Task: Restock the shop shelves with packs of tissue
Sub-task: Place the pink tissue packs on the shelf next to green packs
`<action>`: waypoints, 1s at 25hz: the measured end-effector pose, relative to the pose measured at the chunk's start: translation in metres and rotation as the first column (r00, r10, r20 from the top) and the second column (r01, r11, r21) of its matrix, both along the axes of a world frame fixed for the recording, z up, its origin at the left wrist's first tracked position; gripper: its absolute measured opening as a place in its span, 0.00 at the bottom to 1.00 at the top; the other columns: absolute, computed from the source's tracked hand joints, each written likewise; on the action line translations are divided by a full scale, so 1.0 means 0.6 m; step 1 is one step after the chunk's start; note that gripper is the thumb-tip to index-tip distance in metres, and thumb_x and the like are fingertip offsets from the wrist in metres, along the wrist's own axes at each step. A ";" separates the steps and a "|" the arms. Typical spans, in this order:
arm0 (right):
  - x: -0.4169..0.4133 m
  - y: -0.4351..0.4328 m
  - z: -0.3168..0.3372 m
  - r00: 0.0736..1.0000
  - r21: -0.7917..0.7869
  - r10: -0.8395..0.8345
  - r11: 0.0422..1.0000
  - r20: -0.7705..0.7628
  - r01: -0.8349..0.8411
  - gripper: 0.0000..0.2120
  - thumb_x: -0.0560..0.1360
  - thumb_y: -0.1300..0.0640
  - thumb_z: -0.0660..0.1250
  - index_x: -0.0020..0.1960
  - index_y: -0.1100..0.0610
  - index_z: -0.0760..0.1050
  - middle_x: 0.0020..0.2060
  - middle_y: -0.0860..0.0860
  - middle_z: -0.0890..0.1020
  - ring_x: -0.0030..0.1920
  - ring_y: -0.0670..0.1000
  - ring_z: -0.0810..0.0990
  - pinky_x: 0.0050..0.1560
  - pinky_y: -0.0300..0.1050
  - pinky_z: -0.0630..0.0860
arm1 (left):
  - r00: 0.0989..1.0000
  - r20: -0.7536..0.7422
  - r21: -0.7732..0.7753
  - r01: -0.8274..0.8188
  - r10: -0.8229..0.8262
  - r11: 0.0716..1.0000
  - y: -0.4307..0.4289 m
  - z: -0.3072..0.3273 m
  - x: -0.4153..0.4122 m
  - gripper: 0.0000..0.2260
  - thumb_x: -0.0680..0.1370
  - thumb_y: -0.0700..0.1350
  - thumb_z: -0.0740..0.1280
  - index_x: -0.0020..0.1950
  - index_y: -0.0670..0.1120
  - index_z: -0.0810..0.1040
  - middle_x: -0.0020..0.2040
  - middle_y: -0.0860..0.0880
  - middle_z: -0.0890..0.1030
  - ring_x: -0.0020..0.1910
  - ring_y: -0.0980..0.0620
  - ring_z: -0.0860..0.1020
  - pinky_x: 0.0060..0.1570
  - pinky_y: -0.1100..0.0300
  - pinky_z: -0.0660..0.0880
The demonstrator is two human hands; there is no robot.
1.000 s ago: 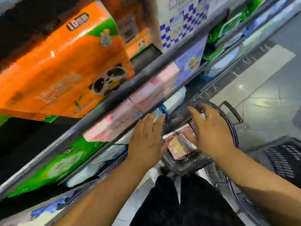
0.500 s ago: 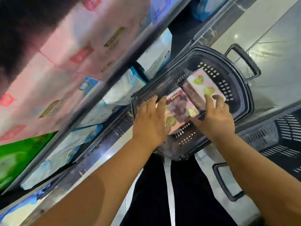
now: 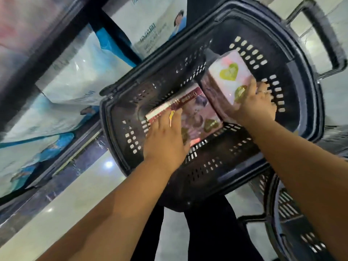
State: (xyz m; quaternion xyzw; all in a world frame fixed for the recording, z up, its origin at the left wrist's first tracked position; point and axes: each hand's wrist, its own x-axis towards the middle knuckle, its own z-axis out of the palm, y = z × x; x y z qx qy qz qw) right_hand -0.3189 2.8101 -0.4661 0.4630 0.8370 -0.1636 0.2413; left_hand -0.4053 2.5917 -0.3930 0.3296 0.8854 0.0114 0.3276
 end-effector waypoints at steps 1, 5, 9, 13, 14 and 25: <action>-0.002 -0.001 -0.009 1.000 0.012 -0.010 1.000 0.022 0.010 0.52 0.67 0.30 0.66 0.77 0.53 0.43 0.71 0.59 0.59 0.70 0.65 0.62 0.64 0.65 0.64 | 1.000 0.011 0.000 -0.007 0.007 1.000 0.002 -0.008 0.001 0.39 0.76 0.59 0.65 0.77 0.49 0.47 0.75 0.45 0.54 0.72 0.43 0.59 0.70 0.49 0.62; -0.014 -0.002 -0.016 0.995 -0.027 -0.100 0.995 0.006 0.100 0.53 0.65 0.34 0.70 0.77 0.50 0.44 0.71 0.62 0.61 0.70 0.65 0.61 0.65 0.68 0.60 | 1.000 0.018 -0.014 -0.015 0.015 1.000 0.011 -0.032 0.000 0.40 0.75 0.58 0.67 0.77 0.50 0.47 0.75 0.45 0.55 0.73 0.43 0.58 0.70 0.49 0.63; 0.004 -0.024 0.038 0.981 -0.010 -0.150 0.989 -0.122 0.150 0.50 0.65 0.34 0.71 0.77 0.47 0.47 0.68 0.60 0.64 0.67 0.63 0.62 0.62 0.66 0.62 | 0.997 0.051 -0.014 -0.055 0.056 0.998 0.017 -0.030 0.001 0.39 0.74 0.57 0.69 0.77 0.50 0.50 0.75 0.45 0.57 0.71 0.42 0.61 0.69 0.48 0.64; 0.056 -0.018 0.141 0.874 -0.143 -0.325 0.946 -0.361 0.292 0.48 0.61 0.39 0.75 0.74 0.46 0.56 0.63 0.56 0.70 0.63 0.60 0.69 0.61 0.61 0.70 | 0.975 0.153 -0.013 -0.158 0.158 0.987 0.023 -0.012 -0.002 0.36 0.76 0.59 0.65 0.76 0.48 0.53 0.74 0.41 0.60 0.71 0.41 0.63 0.69 0.48 0.65; 0.069 -0.014 0.164 0.809 -0.235 -0.412 0.910 -0.420 0.342 0.46 0.59 0.42 0.76 0.72 0.46 0.60 0.61 0.54 0.74 0.60 0.58 0.74 0.59 0.60 0.74 | 0.958 0.191 0.005 -0.220 0.215 0.976 0.025 -0.008 -0.004 0.35 0.76 0.60 0.64 0.76 0.47 0.53 0.73 0.40 0.62 0.71 0.41 0.64 0.69 0.47 0.65; 0.091 -0.085 0.338 0.588 -0.946 -0.797 0.280 -0.135 0.163 0.40 0.60 0.60 0.79 0.69 0.55 0.67 0.55 0.59 0.82 0.51 0.60 0.83 0.47 0.54 0.82 | 0.548 0.528 0.141 -0.810 0.649 0.570 -0.088 0.173 -0.068 0.18 0.73 0.54 0.72 0.59 0.53 0.70 0.49 0.56 0.79 0.49 0.56 0.79 0.48 0.60 0.75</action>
